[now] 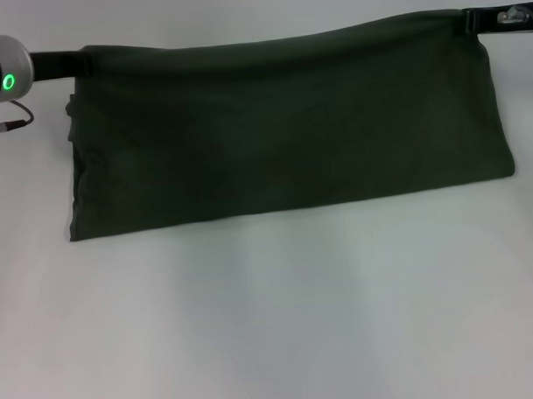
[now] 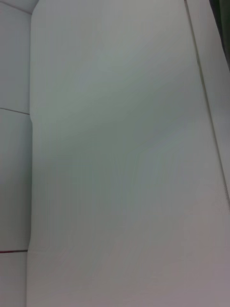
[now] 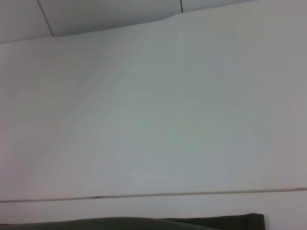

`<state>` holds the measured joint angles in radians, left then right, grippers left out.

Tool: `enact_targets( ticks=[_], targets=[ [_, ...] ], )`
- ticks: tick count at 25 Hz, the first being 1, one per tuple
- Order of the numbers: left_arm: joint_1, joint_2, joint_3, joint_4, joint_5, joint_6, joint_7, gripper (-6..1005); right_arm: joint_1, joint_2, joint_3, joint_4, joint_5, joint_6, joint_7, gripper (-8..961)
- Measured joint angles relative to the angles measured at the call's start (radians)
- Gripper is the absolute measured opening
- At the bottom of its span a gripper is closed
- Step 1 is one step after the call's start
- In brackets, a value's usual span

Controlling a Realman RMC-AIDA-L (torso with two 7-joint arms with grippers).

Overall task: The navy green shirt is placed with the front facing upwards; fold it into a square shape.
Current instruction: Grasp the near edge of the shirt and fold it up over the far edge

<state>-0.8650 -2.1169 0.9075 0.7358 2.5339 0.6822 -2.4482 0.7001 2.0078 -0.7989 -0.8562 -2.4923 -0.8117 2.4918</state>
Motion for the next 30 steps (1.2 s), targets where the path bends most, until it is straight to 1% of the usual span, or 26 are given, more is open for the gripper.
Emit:
enact_targets(
  ticks=[12,15,17,20,22,23,26,30],
  targets=[
    [-0.01,0.0,0.008,-0.013,0.004,-0.015,0.0,29,0.003,0.0,0.0,0.029,0.0,0.034,-0.001,89],
    [-0.013,0.0,0.008,-0.019,0.001,-0.019,-0.005,31,0.006,-0.005,0.0,0.044,-0.001,0.039,0.0,89],
    [-0.022,0.009,0.003,-0.039,0.001,-0.02,-0.01,33,0.007,-0.012,0.0,0.055,-0.003,0.042,0.005,90],
    [-0.033,0.026,0.0,-0.07,-0.001,-0.011,-0.022,148,0.008,-0.024,0.006,0.076,-0.006,0.046,0.011,91],
    [-0.034,0.029,0.002,-0.074,-0.001,-0.007,-0.024,225,0.009,-0.032,0.006,0.087,-0.006,0.051,0.013,92],
    [-0.034,0.03,0.005,-0.074,0.001,-0.006,-0.024,243,0.009,-0.035,0.005,0.089,-0.007,0.054,0.013,92],
    [-0.035,0.028,0.008,-0.068,0.007,-0.003,-0.025,298,0.015,-0.037,0.001,0.091,-0.016,0.066,0.011,212],
    [-0.035,0.023,0.009,-0.059,0.01,0.005,-0.026,370,0.032,-0.039,0.006,0.092,-0.067,0.083,0.013,382]
  ],
)
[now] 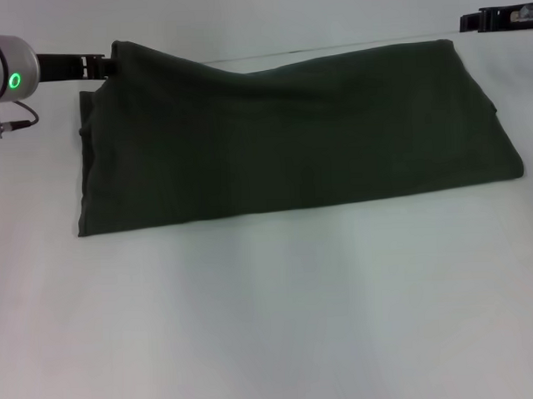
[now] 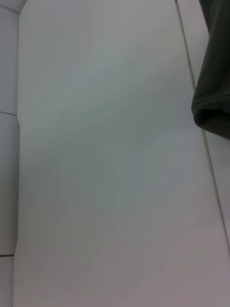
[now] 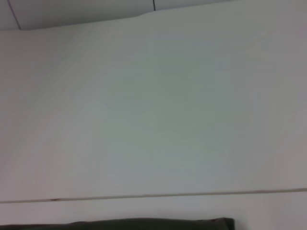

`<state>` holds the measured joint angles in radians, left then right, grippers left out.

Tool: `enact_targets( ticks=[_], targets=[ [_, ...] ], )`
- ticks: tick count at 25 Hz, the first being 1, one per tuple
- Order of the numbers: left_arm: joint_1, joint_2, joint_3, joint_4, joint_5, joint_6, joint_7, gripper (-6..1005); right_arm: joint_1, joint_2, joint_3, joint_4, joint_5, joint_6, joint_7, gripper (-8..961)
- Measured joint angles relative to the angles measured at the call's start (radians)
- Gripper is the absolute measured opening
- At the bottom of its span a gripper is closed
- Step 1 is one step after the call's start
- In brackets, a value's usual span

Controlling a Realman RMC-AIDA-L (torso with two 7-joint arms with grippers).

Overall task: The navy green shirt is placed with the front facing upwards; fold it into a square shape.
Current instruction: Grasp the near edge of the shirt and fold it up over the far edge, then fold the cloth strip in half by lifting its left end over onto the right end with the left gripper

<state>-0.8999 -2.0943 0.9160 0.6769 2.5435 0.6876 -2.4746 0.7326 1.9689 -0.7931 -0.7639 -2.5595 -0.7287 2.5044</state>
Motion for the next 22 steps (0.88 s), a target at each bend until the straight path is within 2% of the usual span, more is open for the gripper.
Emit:
enact_targets(
  ticks=[3,10,13,15,17,18,22],
  targets=[
    [0.008,-0.003,-0.003,0.017,0.0,0.004,0.0,425,0.007,0.0,0.002,-0.001,-0.012,0.004,0.002,518],
    [0.04,0.009,-0.01,0.051,0.0,0.017,-0.044,706,0.0,-0.001,0.009,-0.026,-0.007,-0.03,0.002,528],
    [0.092,0.001,-0.01,0.134,-0.006,0.045,-0.062,824,-0.02,0.008,0.029,-0.073,0.001,-0.09,-0.003,532],
    [0.135,-0.012,-0.01,0.225,-0.011,0.125,-0.062,883,-0.046,0.018,0.037,-0.124,0.028,-0.161,-0.015,534],
    [0.135,-0.012,-0.01,0.225,-0.011,0.125,-0.062,921,-0.081,0.027,0.04,-0.184,0.068,-0.243,-0.023,537],
    [0.174,-0.014,-0.023,0.323,-0.012,0.269,-0.068,940,-0.096,0.029,0.041,-0.208,0.089,-0.273,-0.028,539],
    [0.208,-0.012,-0.068,0.407,-0.012,0.428,-0.077,940,-0.184,0.036,0.043,-0.314,0.21,-0.398,-0.056,544]
  ],
)
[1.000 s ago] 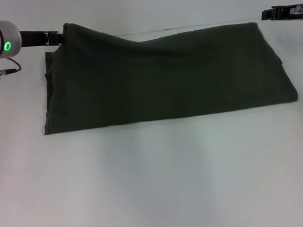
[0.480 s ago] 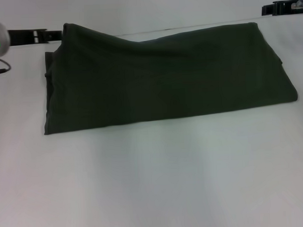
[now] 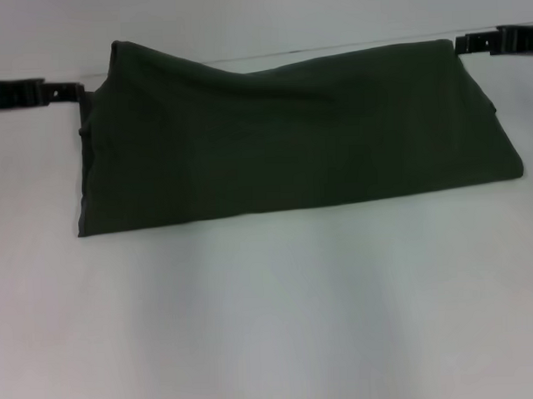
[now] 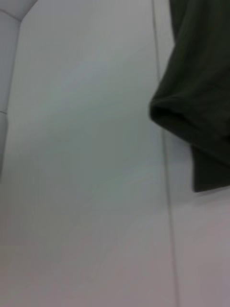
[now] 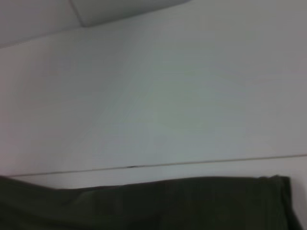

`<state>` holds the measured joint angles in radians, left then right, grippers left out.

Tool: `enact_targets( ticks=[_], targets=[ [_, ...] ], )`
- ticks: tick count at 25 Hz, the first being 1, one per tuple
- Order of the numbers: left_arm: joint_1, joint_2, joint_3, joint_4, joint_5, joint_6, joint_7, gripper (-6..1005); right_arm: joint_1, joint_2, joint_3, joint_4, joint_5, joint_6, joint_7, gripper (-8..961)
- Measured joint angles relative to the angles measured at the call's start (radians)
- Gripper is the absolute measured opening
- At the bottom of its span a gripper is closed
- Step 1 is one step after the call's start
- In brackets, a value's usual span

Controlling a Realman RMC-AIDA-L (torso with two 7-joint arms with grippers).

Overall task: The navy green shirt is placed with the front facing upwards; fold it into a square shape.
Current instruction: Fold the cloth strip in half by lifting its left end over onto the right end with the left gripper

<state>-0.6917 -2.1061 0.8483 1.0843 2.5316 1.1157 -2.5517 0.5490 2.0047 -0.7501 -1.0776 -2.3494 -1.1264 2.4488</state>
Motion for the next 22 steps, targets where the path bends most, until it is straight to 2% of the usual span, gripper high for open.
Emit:
enact_targets(
  ticks=[5,8,10,11,17,22],
  targets=[
    [0.035,0.003,-0.053,0.046,-0.001,0.145,0.0,939,-0.069,-0.016,0.024,-0.022,0.125,-0.132,-0.048,773],
    [0.042,0.005,-0.11,0.044,-0.007,0.241,0.012,939,-0.079,-0.019,0.076,-0.001,0.161,-0.256,-0.124,856],
    [0.063,0.006,-0.142,0.047,-0.058,0.314,0.034,939,-0.08,-0.017,0.111,0.01,0.172,-0.339,-0.189,910],
    [0.063,0.006,-0.142,0.047,-0.058,0.314,0.034,939,-0.08,-0.015,0.125,0.014,0.175,-0.367,-0.216,938],
    [0.123,0.042,-0.161,0.02,-0.195,0.428,0.048,940,-0.087,0.003,0.182,0.035,0.178,-0.51,-0.383,934],
    [0.137,0.067,-0.209,-0.033,-0.225,0.515,0.049,939,-0.1,0.0,0.193,0.048,0.178,-0.544,-0.413,931]
  ],
)
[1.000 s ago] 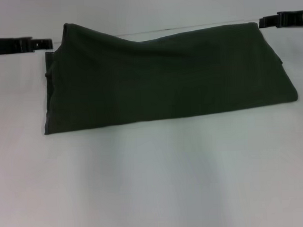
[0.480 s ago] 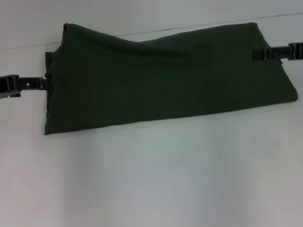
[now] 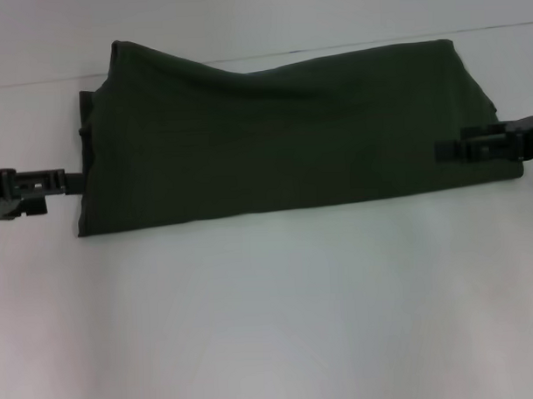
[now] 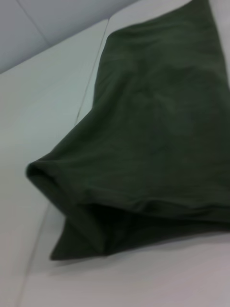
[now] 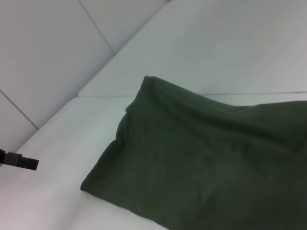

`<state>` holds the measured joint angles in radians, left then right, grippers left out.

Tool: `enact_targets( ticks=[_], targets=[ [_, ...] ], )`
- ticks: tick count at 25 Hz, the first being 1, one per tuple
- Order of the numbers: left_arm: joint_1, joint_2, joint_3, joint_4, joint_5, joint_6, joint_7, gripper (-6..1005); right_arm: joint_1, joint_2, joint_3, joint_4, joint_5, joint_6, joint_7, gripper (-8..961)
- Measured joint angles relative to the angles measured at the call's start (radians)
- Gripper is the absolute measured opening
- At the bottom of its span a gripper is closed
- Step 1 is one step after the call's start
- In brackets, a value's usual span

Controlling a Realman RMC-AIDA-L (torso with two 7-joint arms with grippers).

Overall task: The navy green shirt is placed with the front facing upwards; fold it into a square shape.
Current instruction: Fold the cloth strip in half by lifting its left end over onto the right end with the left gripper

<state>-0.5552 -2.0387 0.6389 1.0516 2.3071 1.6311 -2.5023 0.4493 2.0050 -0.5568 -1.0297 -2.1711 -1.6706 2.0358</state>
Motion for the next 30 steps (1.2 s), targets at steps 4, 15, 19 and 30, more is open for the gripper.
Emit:
enact_targets(
  ticks=[4,15,19,30],
  targets=[
    [-0.014,0.025,-0.016,-0.049,0.009,0.03,-0.005,938,-0.001,-0.011,0.003,0.0,0.0,-0.026,0.011,929],
    [-0.107,0.069,-0.016,-0.23,0.116,-0.058,-0.064,937,0.022,-0.023,0.01,0.0,0.001,-0.068,0.059,925],
    [-0.135,0.087,-0.024,-0.279,0.125,-0.089,-0.099,937,0.022,-0.036,0.012,0.002,-0.002,-0.084,0.064,923],
    [-0.146,0.072,-0.011,-0.384,0.126,-0.268,-0.096,938,0.01,-0.073,0.049,-0.002,-0.008,-0.039,0.125,919]
  ],
)
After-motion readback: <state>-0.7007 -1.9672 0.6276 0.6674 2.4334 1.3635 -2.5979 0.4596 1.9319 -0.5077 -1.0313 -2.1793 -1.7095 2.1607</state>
